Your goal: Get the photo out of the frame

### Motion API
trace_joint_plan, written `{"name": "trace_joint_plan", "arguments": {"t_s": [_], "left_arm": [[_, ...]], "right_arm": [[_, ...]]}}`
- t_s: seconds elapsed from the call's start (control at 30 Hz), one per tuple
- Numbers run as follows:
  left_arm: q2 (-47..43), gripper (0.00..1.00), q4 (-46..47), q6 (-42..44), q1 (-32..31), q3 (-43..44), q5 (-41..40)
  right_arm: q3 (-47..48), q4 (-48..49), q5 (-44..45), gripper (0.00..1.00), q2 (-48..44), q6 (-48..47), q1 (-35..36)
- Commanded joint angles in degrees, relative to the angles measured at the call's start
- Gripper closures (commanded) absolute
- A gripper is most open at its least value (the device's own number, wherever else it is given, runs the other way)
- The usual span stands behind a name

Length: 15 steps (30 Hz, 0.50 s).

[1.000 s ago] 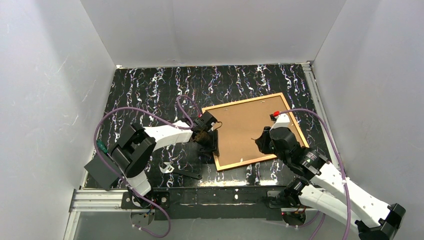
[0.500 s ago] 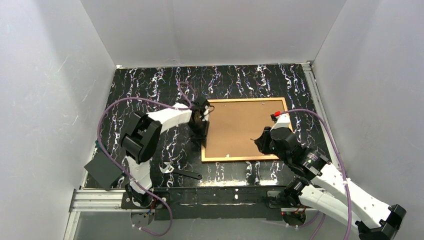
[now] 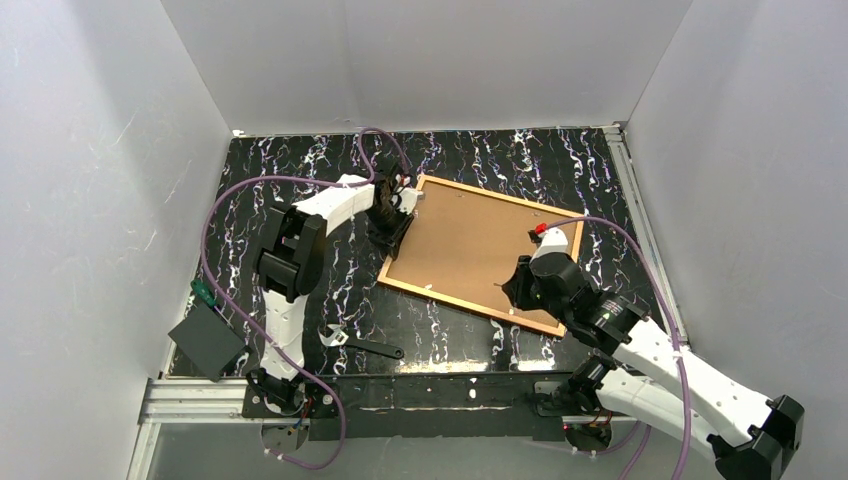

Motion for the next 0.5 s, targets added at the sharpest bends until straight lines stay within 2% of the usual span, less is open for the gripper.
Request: {"name": "trace_joint_plan", "arguments": {"t_s": [0.0, 0.1, 0.17, 0.23, 0.27, 0.37, 0.47], "left_arm": [[0.9, 0.91, -4.9, 8.8, 0.3, 2.0, -3.6], [0.5, 0.51, -9.1, -0.5, 0.8, 5.3, -6.7], [-2.6, 0.31, -9.1, -7.8, 0.8, 4.1, -8.5], [-6.5, 0.07, -9.2, -16.0, 0.8, 1.9, -10.9], [-8.8, 0.03, -9.4, -19.7, 0.8, 0.7, -11.5], [-14.7, 0.02, -11.7, -32.6, 0.8, -2.9, -14.9], [-20.5, 0.02, -11.2, -47.4, 0.9, -8.7, -12.7]], "right_arm": [[-0.9, 4.3, -0.4, 0.99, 1.5, -1.0, -0.1], [-0.3, 5.2, -0.7, 0.99, 3.5, -1.8, -0.1], [0.4, 5.5, -0.9, 0.99, 4.8, -2.3, -0.1], [0.9, 6.0, -1.0, 0.99, 5.7, -2.7, -0.1], [1.0, 6.4, -1.2, 0.99, 6.2, -3.0, -0.1], [0.8, 7.8, -1.5, 0.99, 7.0, -3.5, -0.1], [0.4, 9.1, -2.1, 0.99, 8.0, -4.0, -0.1]]}}
